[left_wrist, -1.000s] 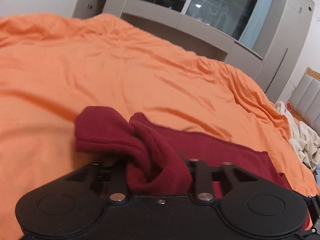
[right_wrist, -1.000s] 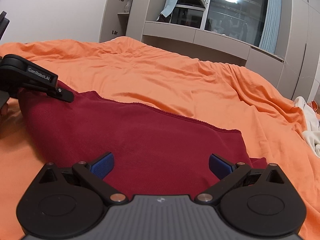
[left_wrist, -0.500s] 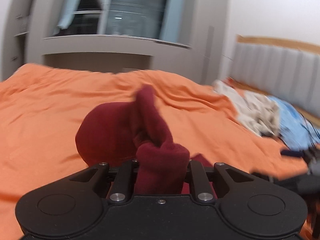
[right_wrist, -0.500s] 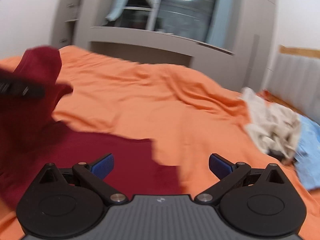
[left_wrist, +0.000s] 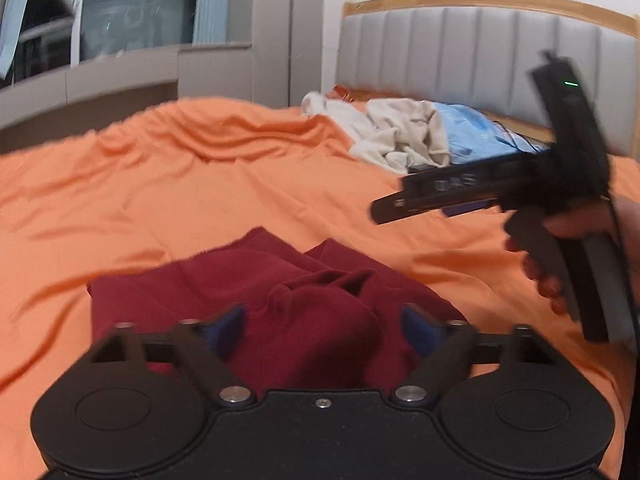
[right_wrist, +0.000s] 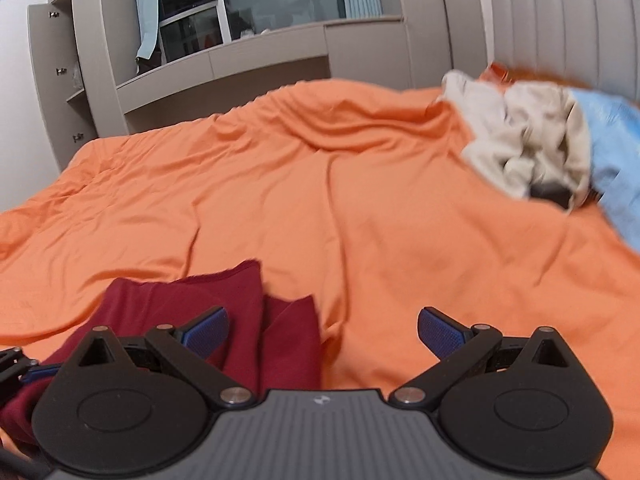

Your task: Fold small clothes

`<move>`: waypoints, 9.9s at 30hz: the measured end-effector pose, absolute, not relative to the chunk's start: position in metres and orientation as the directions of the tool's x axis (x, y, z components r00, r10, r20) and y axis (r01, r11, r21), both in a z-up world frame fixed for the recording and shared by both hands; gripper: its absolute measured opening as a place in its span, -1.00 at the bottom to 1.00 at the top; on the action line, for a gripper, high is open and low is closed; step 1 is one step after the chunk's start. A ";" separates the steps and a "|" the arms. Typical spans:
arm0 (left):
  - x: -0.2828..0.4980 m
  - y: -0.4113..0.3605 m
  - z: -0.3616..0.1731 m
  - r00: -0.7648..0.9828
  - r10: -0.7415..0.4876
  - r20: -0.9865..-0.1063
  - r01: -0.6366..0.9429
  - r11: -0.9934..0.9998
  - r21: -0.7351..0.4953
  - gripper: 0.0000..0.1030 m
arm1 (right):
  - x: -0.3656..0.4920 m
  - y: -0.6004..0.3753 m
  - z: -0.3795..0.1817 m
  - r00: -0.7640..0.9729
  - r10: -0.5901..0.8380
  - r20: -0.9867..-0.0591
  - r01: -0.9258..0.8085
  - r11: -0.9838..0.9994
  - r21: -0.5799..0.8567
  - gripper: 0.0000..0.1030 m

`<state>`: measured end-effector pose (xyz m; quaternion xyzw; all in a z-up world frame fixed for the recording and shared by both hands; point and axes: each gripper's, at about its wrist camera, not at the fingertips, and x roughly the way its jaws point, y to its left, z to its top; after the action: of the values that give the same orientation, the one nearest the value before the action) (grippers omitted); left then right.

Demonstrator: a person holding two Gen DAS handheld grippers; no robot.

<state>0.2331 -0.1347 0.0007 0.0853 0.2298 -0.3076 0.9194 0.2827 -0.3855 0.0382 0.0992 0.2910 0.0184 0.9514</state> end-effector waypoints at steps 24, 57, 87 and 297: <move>0.179 -0.128 -0.014 0.744 -0.482 -0.462 0.645 0.697 0.313 -0.52 | 0.309 -0.351 -0.002 0.737 0.398 -0.546 -0.083 0.855 0.511 0.15; 0.175 -0.195 -0.031 0.718 -0.538 -0.441 0.696 0.552 0.460 -0.70 | 0.289 -0.393 -0.007 0.821 0.223 -0.526 0.021 0.908 0.418 -0.81; 0.268 -0.067 -0.009 0.812 -0.268 -0.519 0.278 0.959 -0.060 0.98 | 0.288 -0.382 -0.021 0.762 0.207 -0.614 0.055 0.924 0.379 1.00; 0.174 0.033 0.012 0.905 -0.078 -0.418 -0.005 0.981 -0.194 0.99 | 0.187 -0.245 0.024 0.903 0.234 -0.360 -0.223 0.972 0.074 1.00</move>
<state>0.1735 0.0326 0.0118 -0.0956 0.2172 -0.0188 0.9712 0.1874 -0.2452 0.0235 0.0154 0.1865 0.1171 0.9753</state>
